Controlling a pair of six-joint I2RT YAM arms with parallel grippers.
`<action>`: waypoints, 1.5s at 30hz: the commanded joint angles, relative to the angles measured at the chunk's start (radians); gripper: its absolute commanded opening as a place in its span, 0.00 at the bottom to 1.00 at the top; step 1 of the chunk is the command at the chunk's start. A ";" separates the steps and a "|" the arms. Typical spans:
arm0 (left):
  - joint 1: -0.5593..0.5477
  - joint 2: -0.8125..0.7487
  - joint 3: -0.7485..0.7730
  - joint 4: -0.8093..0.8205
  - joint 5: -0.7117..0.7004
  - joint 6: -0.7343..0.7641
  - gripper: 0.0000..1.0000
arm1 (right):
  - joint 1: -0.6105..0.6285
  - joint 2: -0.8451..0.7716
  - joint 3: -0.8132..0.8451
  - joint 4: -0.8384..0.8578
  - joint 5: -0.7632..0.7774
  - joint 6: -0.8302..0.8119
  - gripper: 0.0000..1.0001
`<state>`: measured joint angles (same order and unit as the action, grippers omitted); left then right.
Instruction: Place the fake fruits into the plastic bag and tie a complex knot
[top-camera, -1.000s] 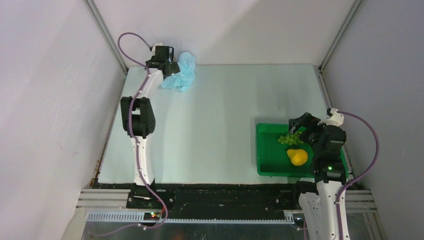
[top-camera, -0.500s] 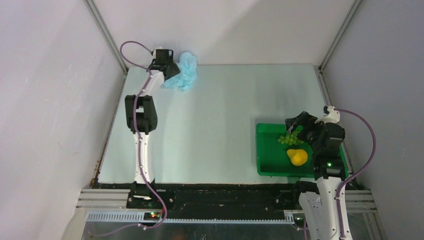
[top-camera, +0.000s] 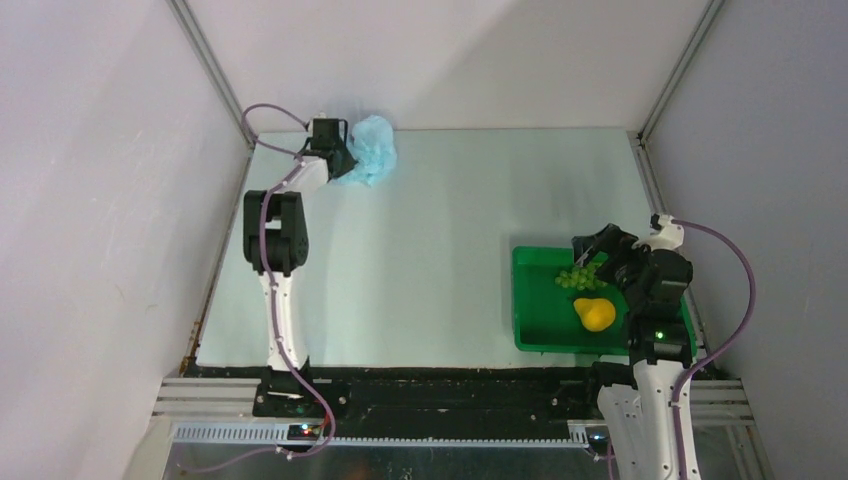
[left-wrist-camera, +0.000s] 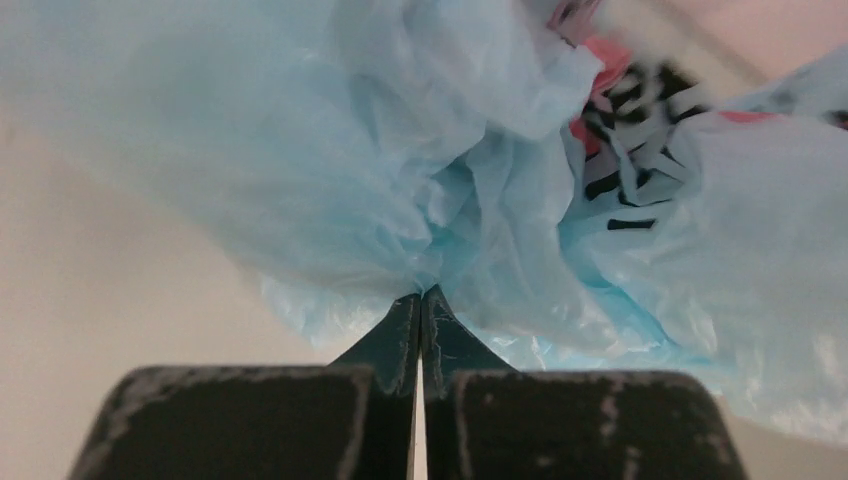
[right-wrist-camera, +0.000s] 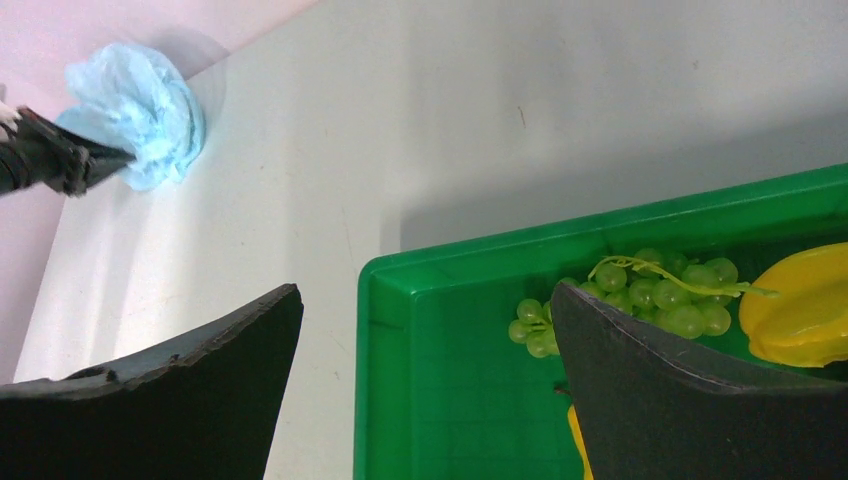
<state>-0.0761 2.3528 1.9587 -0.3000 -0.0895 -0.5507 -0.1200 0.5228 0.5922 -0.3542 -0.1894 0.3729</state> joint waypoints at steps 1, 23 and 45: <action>-0.051 -0.282 -0.289 0.264 -0.006 -0.050 0.00 | 0.002 -0.010 -0.001 0.046 -0.033 0.011 0.99; -0.639 -1.216 -1.594 0.931 -0.182 0.125 0.00 | 0.335 -0.027 0.006 -0.049 0.024 0.243 0.99; -0.721 -1.706 -1.203 -0.147 -0.166 0.146 0.99 | 0.951 0.260 0.013 0.145 0.462 0.349 0.99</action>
<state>-0.7963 0.5793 0.5529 -0.1555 -0.2623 -0.4667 0.7952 0.7284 0.5907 -0.3191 0.1795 0.6975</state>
